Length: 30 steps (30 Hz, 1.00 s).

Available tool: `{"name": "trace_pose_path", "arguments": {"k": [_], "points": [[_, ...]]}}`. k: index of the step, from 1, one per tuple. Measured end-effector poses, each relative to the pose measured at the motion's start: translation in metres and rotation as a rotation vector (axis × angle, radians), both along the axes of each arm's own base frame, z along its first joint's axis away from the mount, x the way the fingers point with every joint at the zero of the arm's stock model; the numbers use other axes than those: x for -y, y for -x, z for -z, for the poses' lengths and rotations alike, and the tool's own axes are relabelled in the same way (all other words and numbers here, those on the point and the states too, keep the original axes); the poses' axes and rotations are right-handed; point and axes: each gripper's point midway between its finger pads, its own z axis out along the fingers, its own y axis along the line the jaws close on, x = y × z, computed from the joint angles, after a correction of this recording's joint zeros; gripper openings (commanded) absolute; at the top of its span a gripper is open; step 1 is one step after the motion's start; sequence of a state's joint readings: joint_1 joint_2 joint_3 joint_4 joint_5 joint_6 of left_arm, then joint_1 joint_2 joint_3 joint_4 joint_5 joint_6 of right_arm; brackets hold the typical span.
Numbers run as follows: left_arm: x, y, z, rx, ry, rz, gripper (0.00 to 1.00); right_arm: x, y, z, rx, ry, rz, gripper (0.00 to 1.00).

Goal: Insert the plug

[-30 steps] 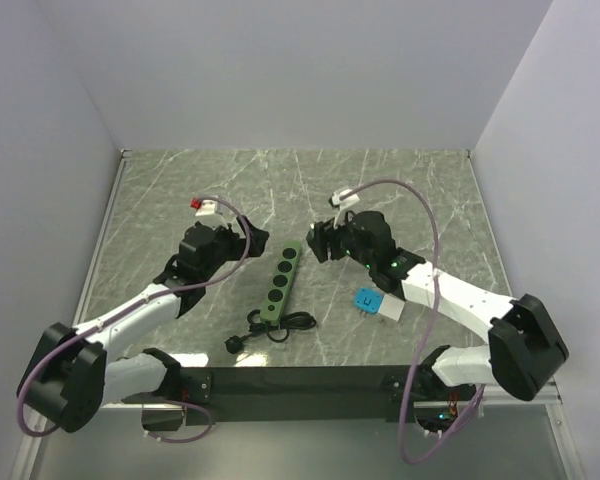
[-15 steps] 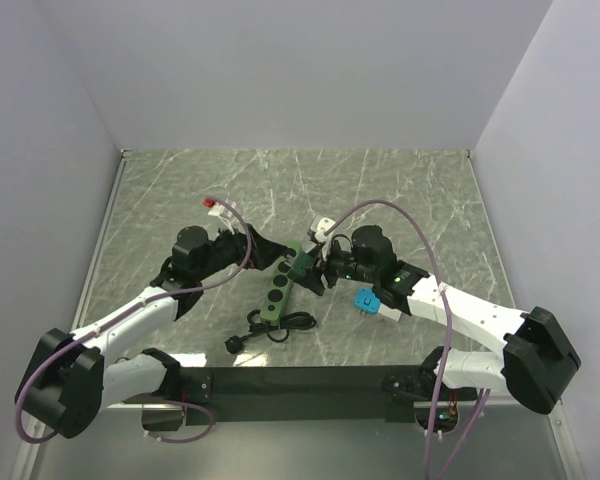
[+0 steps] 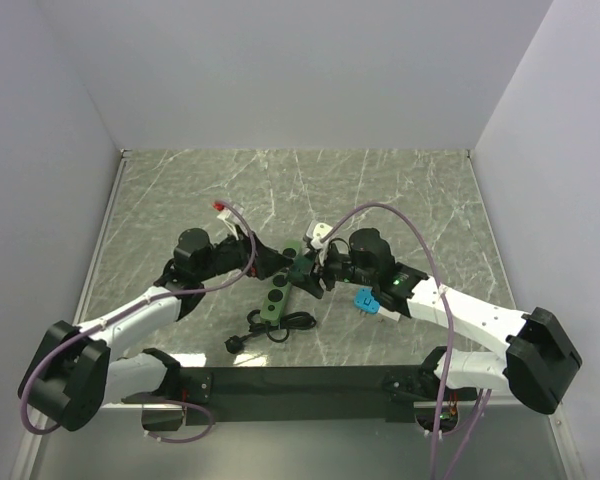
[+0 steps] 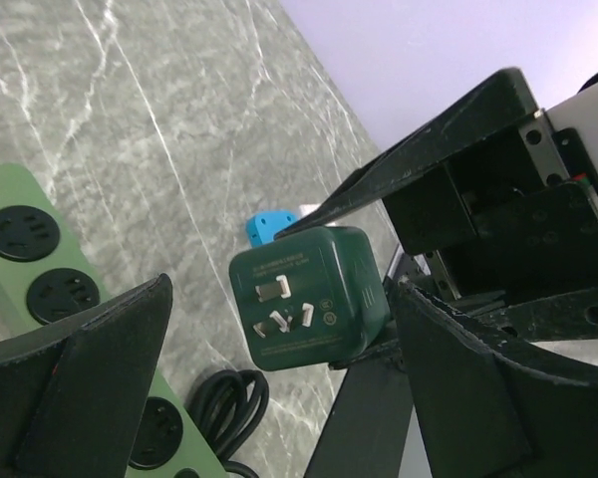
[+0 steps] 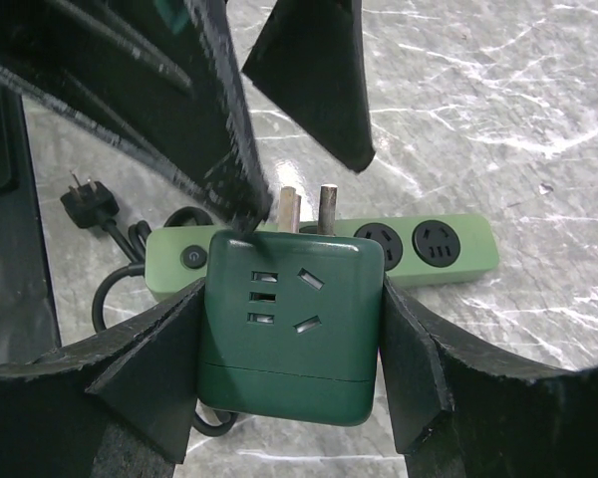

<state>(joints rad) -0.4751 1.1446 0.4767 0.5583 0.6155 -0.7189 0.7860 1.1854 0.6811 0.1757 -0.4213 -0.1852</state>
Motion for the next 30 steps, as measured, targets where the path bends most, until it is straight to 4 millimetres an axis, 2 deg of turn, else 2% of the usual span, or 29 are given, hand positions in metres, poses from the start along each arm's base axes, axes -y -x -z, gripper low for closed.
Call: {"name": "trace_pose_path", "arguments": {"k": [11, 15, 17, 20, 21, 22, 23, 25, 26, 28, 30], "points": [[0.024, 0.021, 0.022, -0.061, -0.022, 0.118, 0.99, -0.003, 0.005, -0.005, 0.049, 0.010, -0.021, 0.00], [0.029, 0.025, 0.020, -0.057, -0.005, 0.146, 0.97, -0.003, 0.009, -0.007, 0.058, 0.013, -0.030, 0.00], [0.031, 0.027, 0.018, -0.059, 0.009, 0.159, 0.90, -0.003, 0.010, -0.008, 0.065, 0.012, -0.031, 0.00], [0.036, 0.030, 0.016, -0.064, 0.027, 0.183, 0.73, -0.004, 0.012, -0.009, 0.072, 0.014, -0.036, 0.00], [0.037, 0.030, 0.016, -0.067, 0.032, 0.188, 0.57, -0.004, 0.012, -0.008, 0.076, 0.018, -0.036, 0.00], [0.037, 0.031, 0.016, -0.082, 0.037, 0.190, 0.48, -0.003, 0.011, -0.007, 0.083, 0.026, -0.032, 0.00], [0.038, 0.030, 0.017, -0.106, 0.047, 0.184, 0.30, -0.002, 0.009, -0.006, 0.094, 0.036, -0.028, 0.00], [0.039, 0.028, 0.018, -0.133, 0.058, 0.180, 0.16, 0.000, 0.007, -0.005, 0.105, 0.048, -0.019, 0.00], [0.039, 0.028, 0.018, -0.134, 0.059, 0.182, 0.06, 0.000, 0.007, -0.005, 0.106, 0.049, -0.017, 0.00], [0.040, 0.028, 0.018, -0.131, 0.064, 0.186, 0.01, 0.002, 0.007, -0.006, 0.108, 0.048, -0.011, 0.00], [0.041, 0.028, 0.016, -0.126, 0.067, 0.192, 0.01, 0.003, 0.007, -0.008, 0.116, 0.039, -0.006, 0.00]]}}
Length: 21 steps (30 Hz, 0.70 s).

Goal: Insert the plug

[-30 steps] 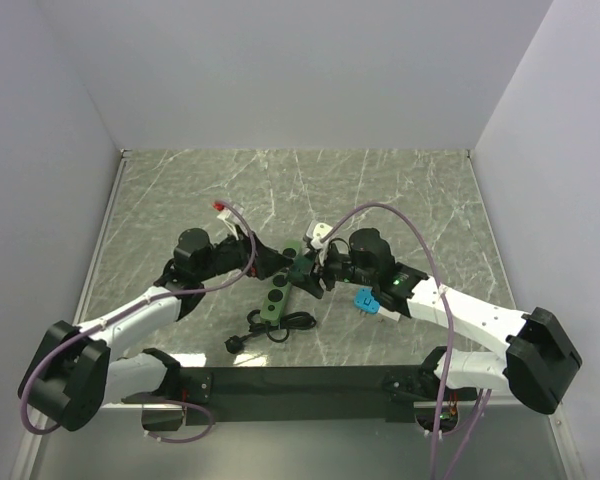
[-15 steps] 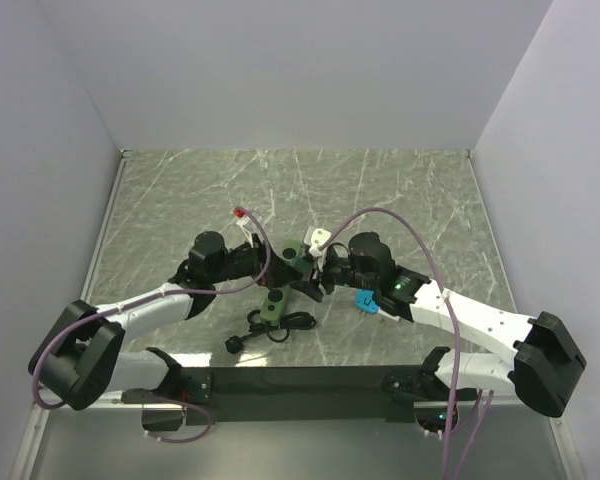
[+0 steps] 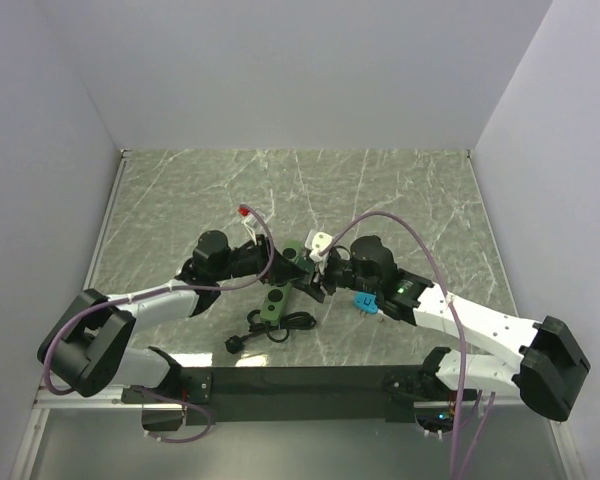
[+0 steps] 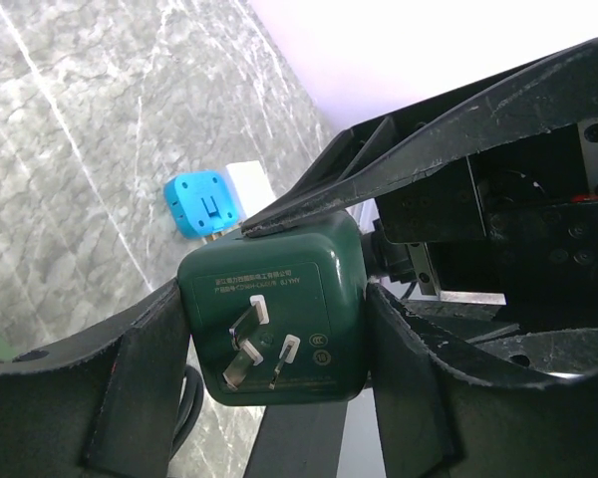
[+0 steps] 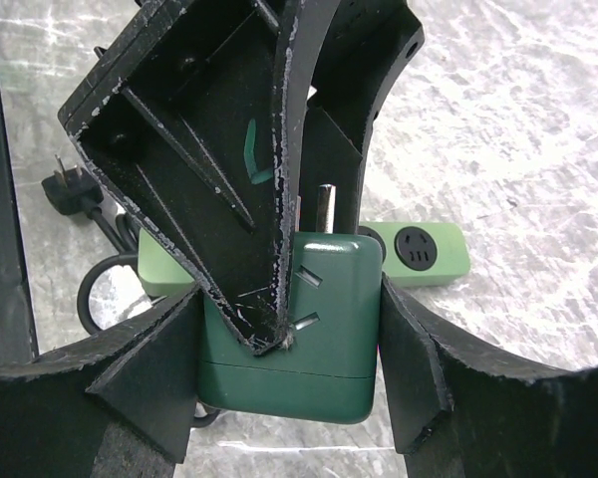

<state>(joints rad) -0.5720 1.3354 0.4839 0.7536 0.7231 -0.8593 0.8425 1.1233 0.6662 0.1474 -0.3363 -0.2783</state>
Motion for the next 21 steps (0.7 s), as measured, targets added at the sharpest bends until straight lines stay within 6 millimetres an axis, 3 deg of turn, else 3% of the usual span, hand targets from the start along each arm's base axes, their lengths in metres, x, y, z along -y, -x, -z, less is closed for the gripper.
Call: {"name": "trace_pose_path", "arguments": {"k": [3, 7, 10, 12, 15, 21], "points": [[0.001, 0.000, -0.004, 0.011, 0.008, 0.006, 0.01, 0.001, -0.001, -0.004, 0.006, -0.011, 0.015, 0.02], [0.002, -0.003, -0.008, 0.019, 0.015, -0.004, 0.01, 0.002, -0.004, -0.008, 0.001, -0.027, 0.039, 0.20], [0.001, -0.005, -0.010, 0.015, 0.021, -0.017, 0.01, 0.002, -0.006, -0.010, -0.012, -0.043, 0.049, 0.26], [-0.002, -0.008, -0.013, 0.013, 0.027, -0.028, 0.01, 0.002, -0.007, -0.012, -0.016, -0.057, 0.047, 0.70], [-0.005, -0.010, -0.018, 0.033, 0.034, -0.038, 0.01, 0.001, -0.008, -0.018, -0.026, -0.089, 0.049, 0.89], [-0.019, -0.026, -0.013, 0.047, 0.006, -0.093, 0.01, 0.016, -0.018, -0.042, -0.004, -0.189, 0.096, 0.93]]}}
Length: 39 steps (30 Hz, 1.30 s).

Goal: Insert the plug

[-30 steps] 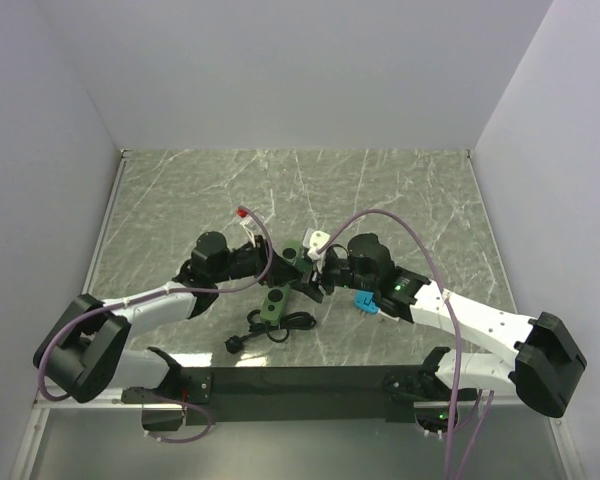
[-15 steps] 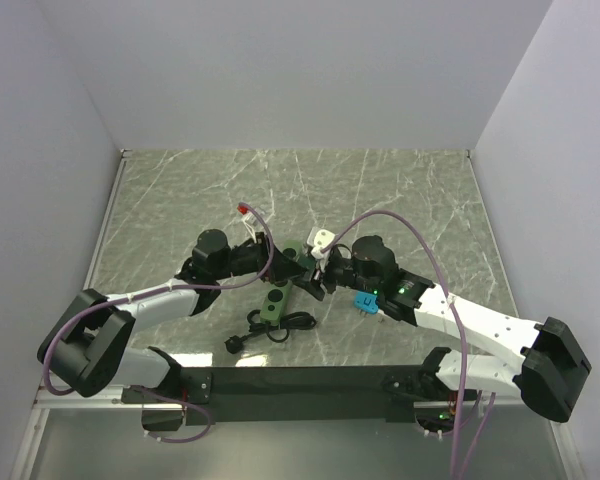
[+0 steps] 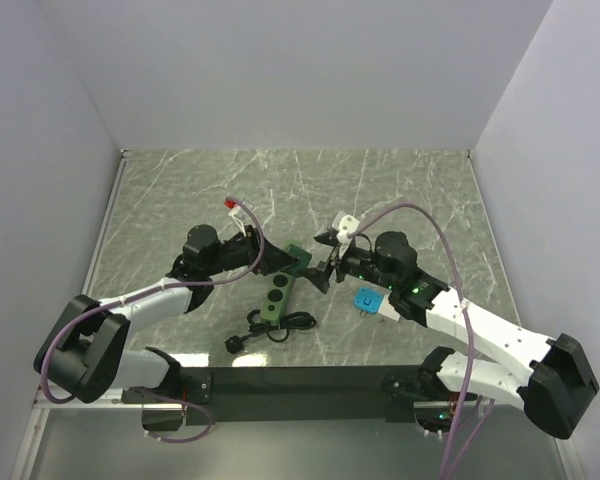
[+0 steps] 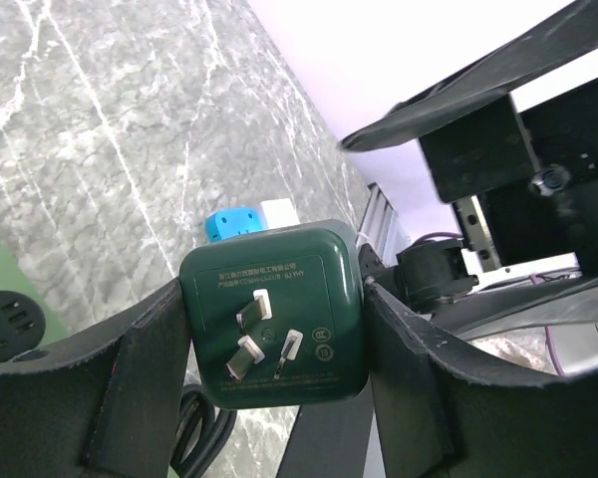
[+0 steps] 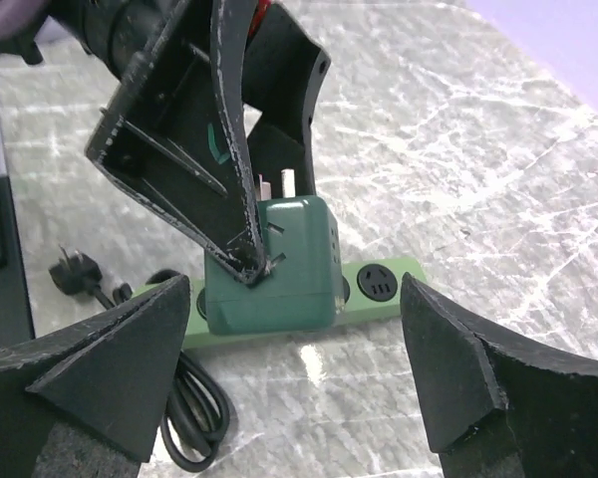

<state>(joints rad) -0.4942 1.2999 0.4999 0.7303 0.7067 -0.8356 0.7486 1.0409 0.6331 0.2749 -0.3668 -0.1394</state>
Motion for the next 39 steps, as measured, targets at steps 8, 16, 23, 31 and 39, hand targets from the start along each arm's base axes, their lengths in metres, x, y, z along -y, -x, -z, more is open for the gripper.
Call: {"name": "trace_pose_path", "arguments": {"k": [8, 16, 23, 31, 39], "points": [[-0.005, -0.005, 0.004, 0.009, -0.021, -0.018, 0.01, 0.018, -0.015, -0.017, -0.036, -0.104, 0.069, 0.94], [-0.010, -0.012, -0.015, -0.023, 0.041, -0.045, 0.01, 0.028, -0.022, -0.018, -0.080, -0.209, 0.123, 0.96], [-0.010, -0.008, -0.036, -0.030, 0.115, -0.013, 0.01, 0.023, -0.020, -0.017, -0.123, -0.249, 0.105, 0.97], [-0.016, -0.003, -0.061, 0.060, 0.144, -0.019, 0.01, 0.008, -0.013, -0.015, -0.258, -0.328, 0.049, 0.98], [-0.030, 0.009, -0.104, 0.254, 0.193, -0.078, 0.01, 0.009, 0.008, -0.056, -0.277, -0.527, -0.037, 0.98]]}}
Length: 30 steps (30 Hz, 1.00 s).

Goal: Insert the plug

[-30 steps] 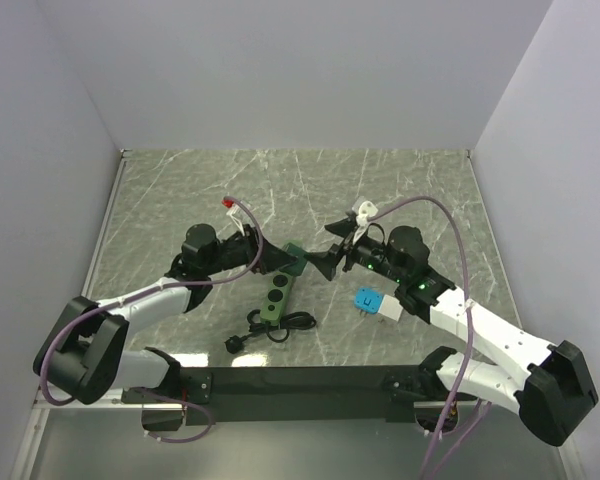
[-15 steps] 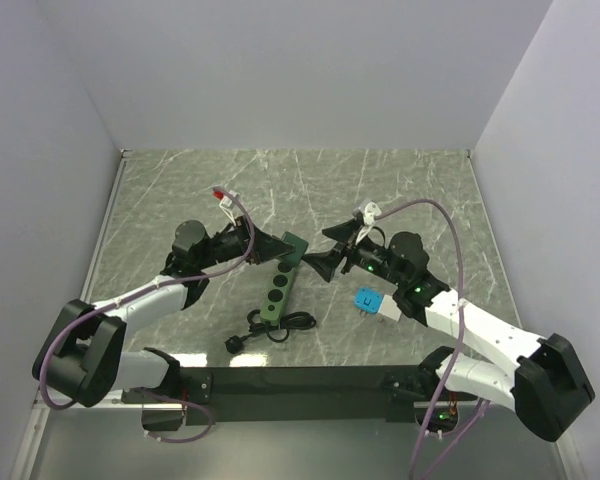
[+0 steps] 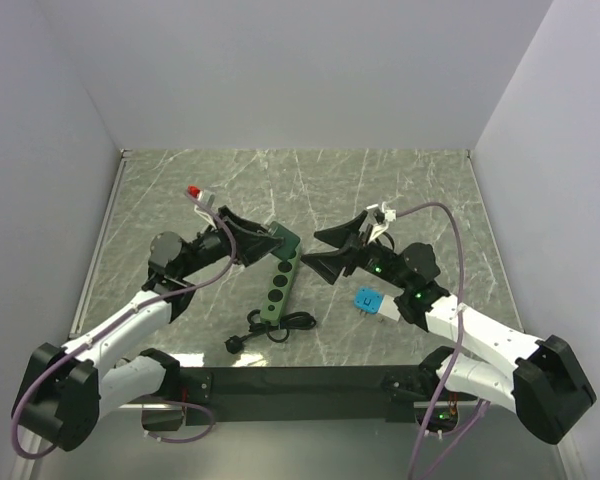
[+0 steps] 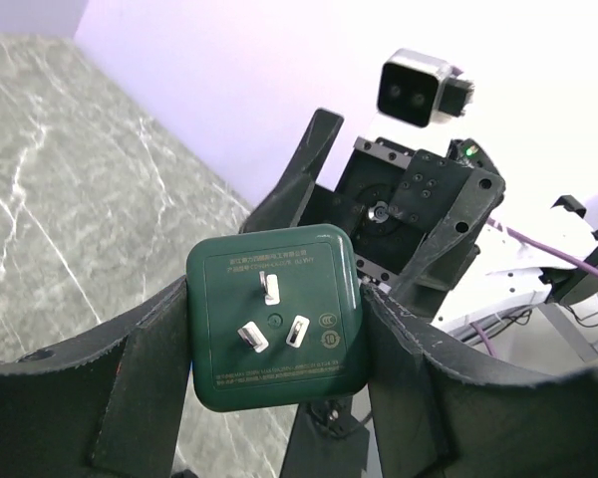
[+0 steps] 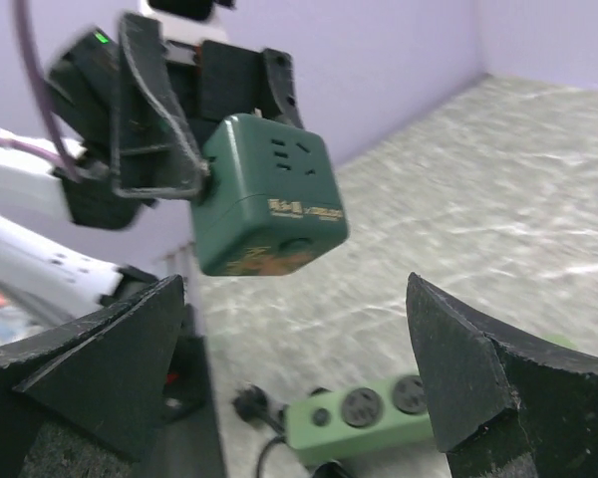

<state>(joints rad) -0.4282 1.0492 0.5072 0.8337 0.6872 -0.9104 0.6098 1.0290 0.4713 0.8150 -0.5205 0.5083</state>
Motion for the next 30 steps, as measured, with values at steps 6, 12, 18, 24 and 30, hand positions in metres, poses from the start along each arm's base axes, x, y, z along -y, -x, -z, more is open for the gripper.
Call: {"name": "trace_pose_path", "arguments": {"k": [6, 12, 18, 24, 30], "points": [[-0.002, 0.004, 0.004, 0.014, 0.018, -0.014, 0.01, -0.005, 0.015, -0.021, -0.007, -0.124, -0.091, 0.98], [0.004, 0.015, -0.008, 0.060, 0.046, -0.002, 0.01, -0.010, 0.015, -0.024, -0.035, -0.181, -0.137, 0.99], [0.003, 0.028, -0.029, 0.138, 0.082, -0.015, 0.01, -0.013, 0.013, -0.021, -0.066, -0.193, -0.146, 0.99], [0.011, 0.032, -0.028, 0.146, 0.084, 0.000, 0.01, -0.014, 0.018, -0.029, -0.048, -0.232, -0.176, 0.99], [0.019, 0.034, -0.023, 0.139, 0.082, 0.025, 0.01, -0.021, 0.021, -0.014, -0.112, -0.216, -0.223, 0.96]]}}
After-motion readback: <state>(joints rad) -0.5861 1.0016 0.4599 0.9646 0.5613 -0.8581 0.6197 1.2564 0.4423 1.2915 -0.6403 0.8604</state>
